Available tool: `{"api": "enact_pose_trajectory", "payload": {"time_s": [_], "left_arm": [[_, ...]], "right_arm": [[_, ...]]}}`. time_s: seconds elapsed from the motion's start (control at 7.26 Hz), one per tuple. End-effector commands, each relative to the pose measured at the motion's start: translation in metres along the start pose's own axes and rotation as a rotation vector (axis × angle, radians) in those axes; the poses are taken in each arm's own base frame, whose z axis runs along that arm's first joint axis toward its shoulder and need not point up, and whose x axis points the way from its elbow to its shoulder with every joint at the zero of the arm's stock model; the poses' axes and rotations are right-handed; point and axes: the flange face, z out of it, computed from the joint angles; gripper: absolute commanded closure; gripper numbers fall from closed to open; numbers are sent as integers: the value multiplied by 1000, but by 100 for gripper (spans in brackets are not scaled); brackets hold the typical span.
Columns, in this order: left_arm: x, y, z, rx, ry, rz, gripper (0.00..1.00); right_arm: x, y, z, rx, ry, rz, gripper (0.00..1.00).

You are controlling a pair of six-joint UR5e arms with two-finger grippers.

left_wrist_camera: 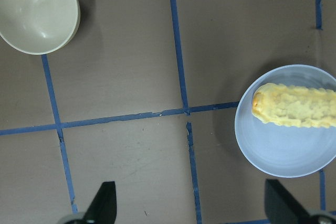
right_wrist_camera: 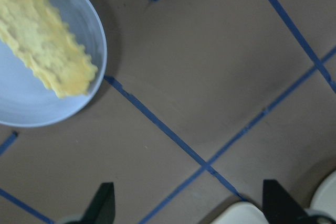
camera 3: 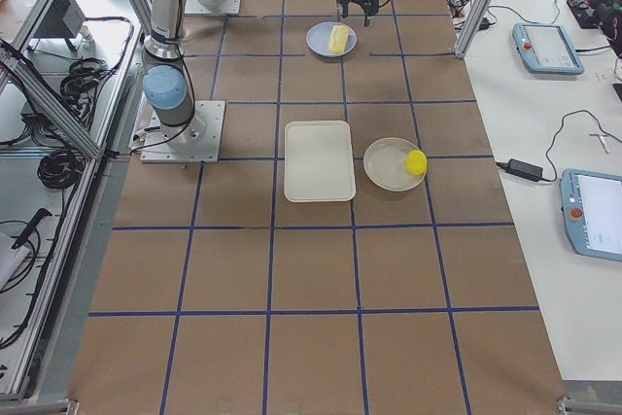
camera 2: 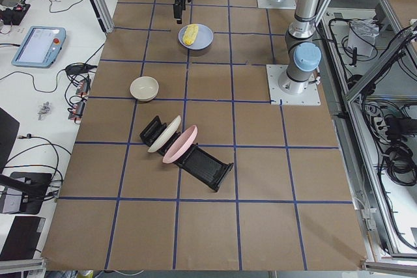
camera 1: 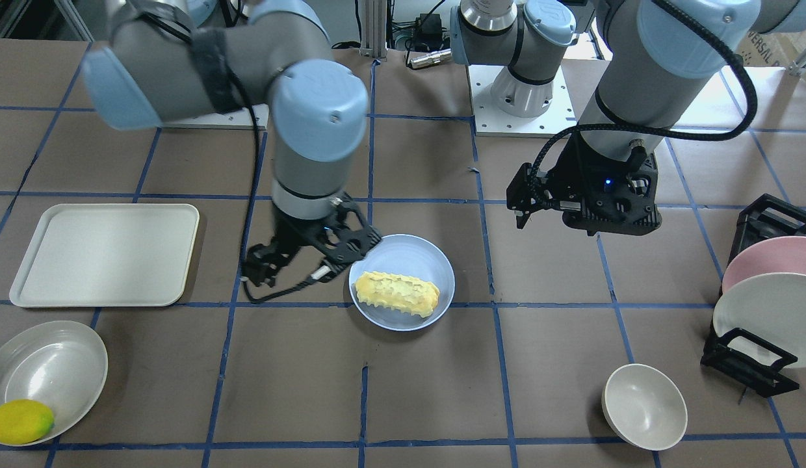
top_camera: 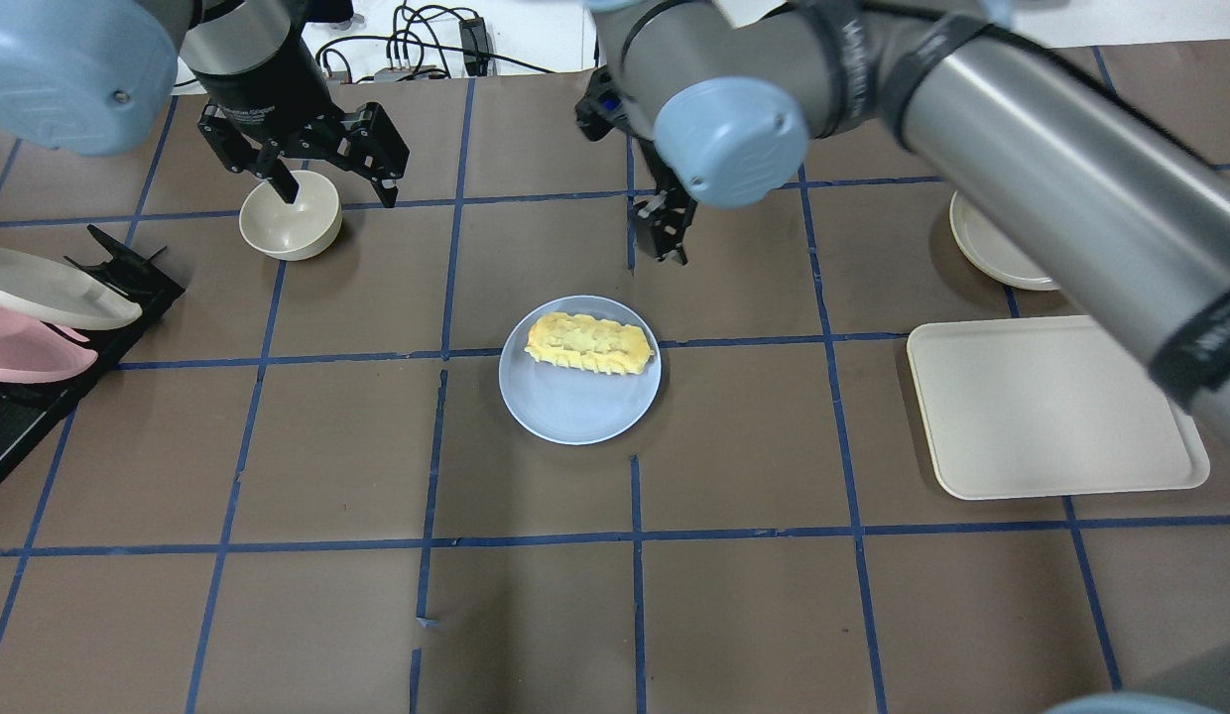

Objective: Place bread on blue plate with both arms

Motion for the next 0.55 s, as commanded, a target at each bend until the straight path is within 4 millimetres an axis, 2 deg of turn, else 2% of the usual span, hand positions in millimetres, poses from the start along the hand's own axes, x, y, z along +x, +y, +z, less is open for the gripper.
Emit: {"api": "enact_pose_trajectory", "payload": {"time_s": [0.0,0.14,0.28,0.41], "left_arm": [[4,6,-10,3,22,-70,0],[1,9,-14,-39,24,-115,0],[2,12,-23,-44,23,-114,0],[2,13,-21,-66,25,-114,0]], "right_arm": [[76,118,-49,53,-134,39,0],[99,165,-58,25,-174,81,0],[113,208,-70,14,-205,118,0],[108,221,-77,37,-223,133,0]]}}
